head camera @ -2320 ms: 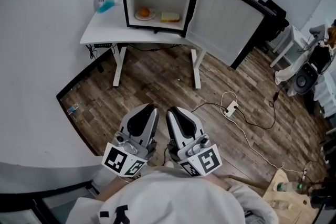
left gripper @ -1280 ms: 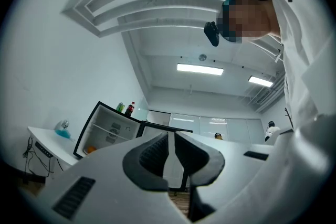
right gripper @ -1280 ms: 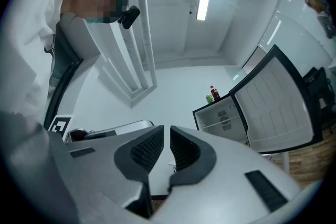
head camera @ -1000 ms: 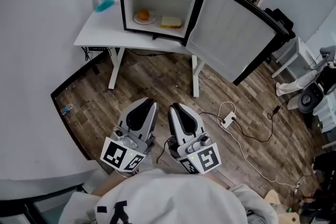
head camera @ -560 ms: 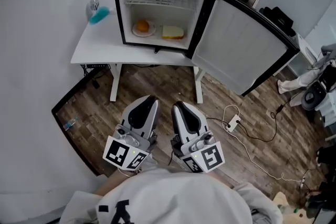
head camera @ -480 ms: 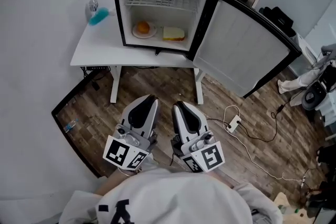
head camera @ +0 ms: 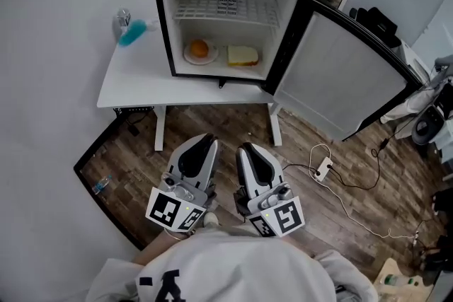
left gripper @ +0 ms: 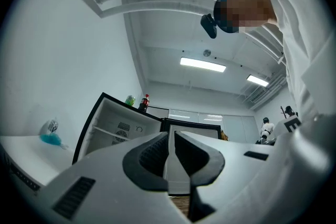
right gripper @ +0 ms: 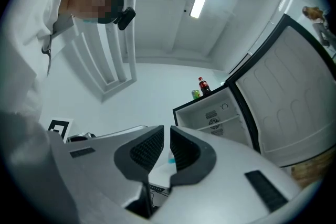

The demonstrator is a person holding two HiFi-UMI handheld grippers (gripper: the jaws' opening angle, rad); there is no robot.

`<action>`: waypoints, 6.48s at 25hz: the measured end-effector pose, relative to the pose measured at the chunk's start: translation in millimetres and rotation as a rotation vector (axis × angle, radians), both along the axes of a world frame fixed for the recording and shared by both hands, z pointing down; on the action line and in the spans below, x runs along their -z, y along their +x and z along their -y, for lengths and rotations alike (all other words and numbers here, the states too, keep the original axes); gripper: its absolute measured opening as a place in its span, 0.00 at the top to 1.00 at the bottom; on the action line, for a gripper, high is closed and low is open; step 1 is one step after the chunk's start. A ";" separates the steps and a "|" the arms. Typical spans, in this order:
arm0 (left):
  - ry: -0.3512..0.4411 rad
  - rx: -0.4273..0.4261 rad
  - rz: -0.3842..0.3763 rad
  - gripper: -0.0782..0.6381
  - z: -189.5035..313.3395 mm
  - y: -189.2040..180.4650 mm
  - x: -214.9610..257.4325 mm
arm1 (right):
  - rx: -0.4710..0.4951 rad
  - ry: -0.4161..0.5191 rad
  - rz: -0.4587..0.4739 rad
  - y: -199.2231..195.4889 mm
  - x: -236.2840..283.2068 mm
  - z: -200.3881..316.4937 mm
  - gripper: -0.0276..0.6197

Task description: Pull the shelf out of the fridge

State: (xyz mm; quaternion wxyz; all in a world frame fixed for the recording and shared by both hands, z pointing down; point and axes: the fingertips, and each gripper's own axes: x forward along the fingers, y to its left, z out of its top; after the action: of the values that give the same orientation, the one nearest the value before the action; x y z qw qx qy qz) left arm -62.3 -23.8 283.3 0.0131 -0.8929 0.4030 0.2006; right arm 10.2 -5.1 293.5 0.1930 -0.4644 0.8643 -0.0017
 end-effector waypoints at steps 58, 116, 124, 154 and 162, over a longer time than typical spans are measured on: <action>-0.011 -0.014 0.008 0.83 247.3 38.8 -6.5 | 0.009 0.000 0.009 37.4 -3.9 255.9 0.87; -0.291 -0.081 -0.137 0.57 419.4 15.5 -22.4 | -0.010 -0.256 0.264 30.6 -17.6 427.9 0.59; -0.360 -0.118 -0.222 0.53 435.4 15.5 -27.2 | 0.012 -0.271 0.299 29.7 -14.4 446.7 0.59; -0.405 -0.154 -0.310 0.49 478.1 20.3 -14.8 | 0.121 -0.321 0.464 24.2 -3.8 492.7 0.55; -0.418 -0.172 -0.325 0.51 469.1 19.5 -15.9 | 0.120 -0.340 0.520 25.7 -5.7 483.7 0.63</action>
State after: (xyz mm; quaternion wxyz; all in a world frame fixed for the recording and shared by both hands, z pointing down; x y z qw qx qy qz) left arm -42.8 -492.9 299.2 -0.2531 -0.8632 0.3553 0.2542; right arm 35.9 -488.8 299.3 0.3269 -0.4220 0.7992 -0.2762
